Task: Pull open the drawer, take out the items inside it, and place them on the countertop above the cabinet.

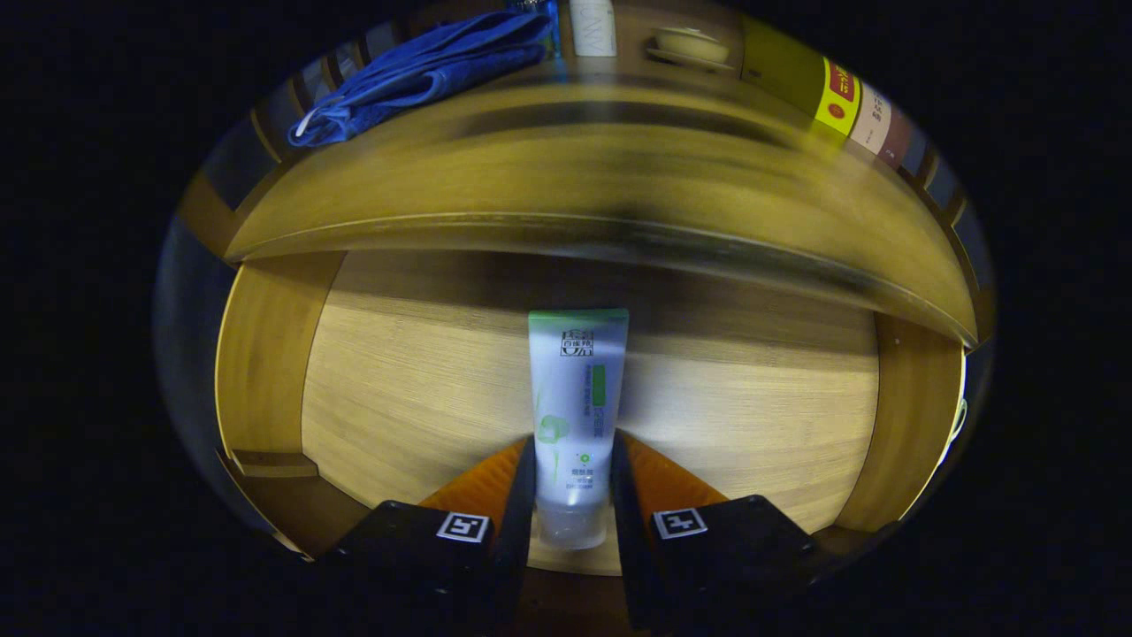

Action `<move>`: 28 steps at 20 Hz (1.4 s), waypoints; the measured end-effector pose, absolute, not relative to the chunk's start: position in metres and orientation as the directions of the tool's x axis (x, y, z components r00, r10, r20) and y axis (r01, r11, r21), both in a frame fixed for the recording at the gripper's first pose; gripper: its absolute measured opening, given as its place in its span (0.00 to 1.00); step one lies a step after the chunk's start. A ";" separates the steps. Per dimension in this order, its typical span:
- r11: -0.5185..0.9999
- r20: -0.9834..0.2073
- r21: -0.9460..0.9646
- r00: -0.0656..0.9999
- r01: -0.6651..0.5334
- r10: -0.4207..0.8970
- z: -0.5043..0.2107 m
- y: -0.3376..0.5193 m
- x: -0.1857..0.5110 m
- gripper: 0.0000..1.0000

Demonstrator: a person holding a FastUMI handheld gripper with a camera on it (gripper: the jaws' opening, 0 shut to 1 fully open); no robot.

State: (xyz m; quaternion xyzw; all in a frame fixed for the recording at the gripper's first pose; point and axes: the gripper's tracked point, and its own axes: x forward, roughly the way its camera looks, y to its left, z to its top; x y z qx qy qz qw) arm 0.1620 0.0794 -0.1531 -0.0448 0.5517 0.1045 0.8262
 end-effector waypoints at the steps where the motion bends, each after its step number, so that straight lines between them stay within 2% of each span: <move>1: 0.972 -0.917 0.042 0.377 -0.231 0.130 -0.143 0.082 0.165 0.54; 7: 0.966 -0.867 0.095 0.458 -0.240 0.199 -0.048 0.104 0.196 0.53; 8: 0.963 -0.859 0.104 0.466 -0.249 0.213 -0.091 0.093 0.126 0.53; 9: 0.961 -0.850 0.110 0.477 -0.255 0.224 -0.046 0.060 0.149 0.53; 10: 0.959 -0.839 0.113 0.492 -0.262 0.233 -0.027 0.099 0.175 0.53; 19: 0.957 -0.703 0.095 0.662 -0.274 0.260 0.073 0.101 0.193 0.53; 24: 0.969 -0.620 0.143 0.745 -0.201 0.246 0.106 0.092 0.242 0.53; 28: 0.980 -0.601 0.112 0.774 -0.166 0.200 0.108 0.085 0.280 0.53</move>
